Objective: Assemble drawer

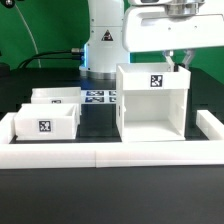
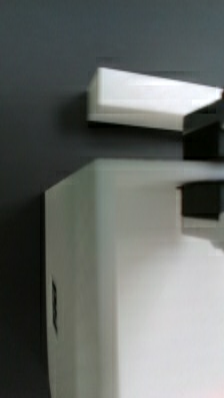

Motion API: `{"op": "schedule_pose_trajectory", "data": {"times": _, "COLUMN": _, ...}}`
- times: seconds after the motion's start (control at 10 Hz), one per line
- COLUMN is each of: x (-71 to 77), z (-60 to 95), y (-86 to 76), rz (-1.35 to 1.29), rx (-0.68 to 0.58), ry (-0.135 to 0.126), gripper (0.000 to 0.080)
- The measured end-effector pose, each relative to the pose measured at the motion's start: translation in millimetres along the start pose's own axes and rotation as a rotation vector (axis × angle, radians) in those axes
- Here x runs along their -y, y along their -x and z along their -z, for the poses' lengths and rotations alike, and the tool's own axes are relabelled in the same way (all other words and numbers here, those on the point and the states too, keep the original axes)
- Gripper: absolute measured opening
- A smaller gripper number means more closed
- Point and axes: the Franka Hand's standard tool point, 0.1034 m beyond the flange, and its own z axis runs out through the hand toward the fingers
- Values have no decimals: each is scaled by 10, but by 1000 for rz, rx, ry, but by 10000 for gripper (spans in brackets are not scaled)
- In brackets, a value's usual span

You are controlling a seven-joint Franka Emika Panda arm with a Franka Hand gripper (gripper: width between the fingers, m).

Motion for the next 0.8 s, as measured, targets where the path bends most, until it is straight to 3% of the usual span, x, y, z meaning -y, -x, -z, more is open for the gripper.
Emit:
{"op": "schedule_pose_trajectory", "data": {"times": 0.2, "x": 6, "z": -1, "y": -227, "rz": -4, "rx": -35, "ry": -9, "gripper": 38}}
{"op": "schedule_pose_trajectory", "data": {"times": 0.4, "x": 31, "z": -3, "y": -331, "rz": -3, "rx": -48, "ry": -15, "gripper": 38}}
{"op": "schedule_pose_trajectory", "data": {"times": 0.8, "x": 73, "z": 1, "y": -357, "rz": -8, "rx": -61, "ry": -18, "gripper": 38}}
